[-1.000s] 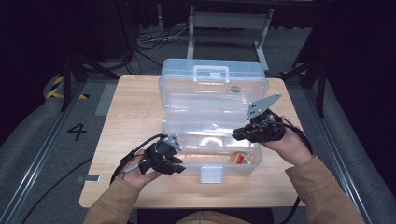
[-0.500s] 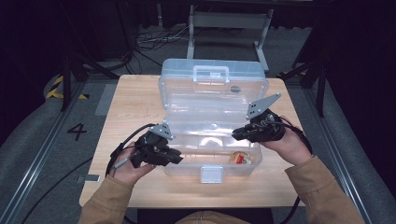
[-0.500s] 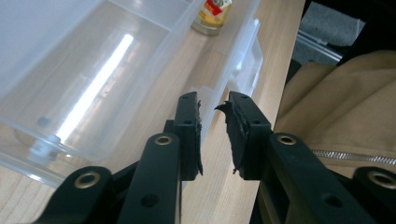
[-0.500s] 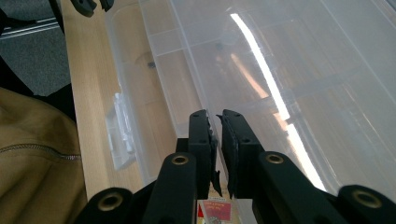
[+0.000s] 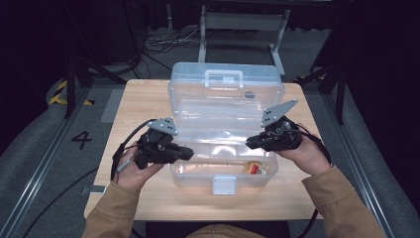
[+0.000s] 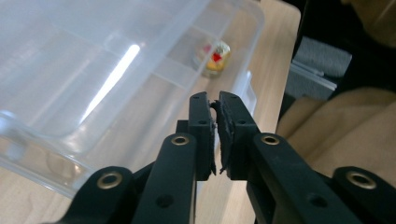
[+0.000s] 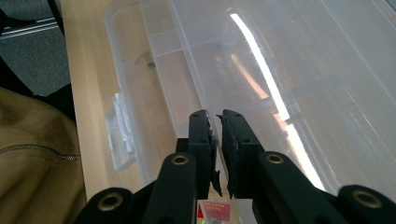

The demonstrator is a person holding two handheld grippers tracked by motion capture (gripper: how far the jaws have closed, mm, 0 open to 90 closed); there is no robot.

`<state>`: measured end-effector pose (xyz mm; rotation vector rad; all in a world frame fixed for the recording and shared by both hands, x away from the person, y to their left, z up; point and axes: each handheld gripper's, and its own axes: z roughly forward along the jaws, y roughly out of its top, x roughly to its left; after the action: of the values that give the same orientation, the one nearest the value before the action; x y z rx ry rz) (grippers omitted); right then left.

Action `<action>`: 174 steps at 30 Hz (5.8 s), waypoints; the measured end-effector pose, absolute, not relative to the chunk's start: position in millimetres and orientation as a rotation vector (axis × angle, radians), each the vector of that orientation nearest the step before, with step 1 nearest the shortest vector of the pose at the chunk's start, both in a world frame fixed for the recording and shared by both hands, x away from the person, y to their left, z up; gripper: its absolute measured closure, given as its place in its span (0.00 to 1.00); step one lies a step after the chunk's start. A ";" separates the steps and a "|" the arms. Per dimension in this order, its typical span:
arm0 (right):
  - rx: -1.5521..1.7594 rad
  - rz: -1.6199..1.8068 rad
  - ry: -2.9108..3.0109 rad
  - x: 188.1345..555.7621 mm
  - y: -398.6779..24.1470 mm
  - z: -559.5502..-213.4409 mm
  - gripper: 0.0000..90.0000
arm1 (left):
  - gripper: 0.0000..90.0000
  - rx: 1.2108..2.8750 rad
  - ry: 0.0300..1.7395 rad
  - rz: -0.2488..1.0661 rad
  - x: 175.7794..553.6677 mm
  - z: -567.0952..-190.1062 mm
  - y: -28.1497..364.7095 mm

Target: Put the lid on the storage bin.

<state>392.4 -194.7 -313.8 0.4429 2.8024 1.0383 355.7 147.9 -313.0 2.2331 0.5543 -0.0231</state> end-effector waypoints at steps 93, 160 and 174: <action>0.607 1.492 2.443 361.5 -252.6 -306.6 1.00 | 0.99 1.915 0.910 0.204 383.4 -291.9 183.8; 0.884 1.387 2.351 357.4 -282.7 -315.9 0.99 | 0.99 2.156 0.809 0.145 365.4 -296.4 177.1; 0.874 1.310 2.474 357.8 -281.8 -316.5 0.99 | 0.99 2.262 0.773 0.090 363.3 -298.0 173.7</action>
<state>357.8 -281.8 -316.5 0.8744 2.4743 1.3105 363.3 173.7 -298.0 2.2619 0.7727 0.0900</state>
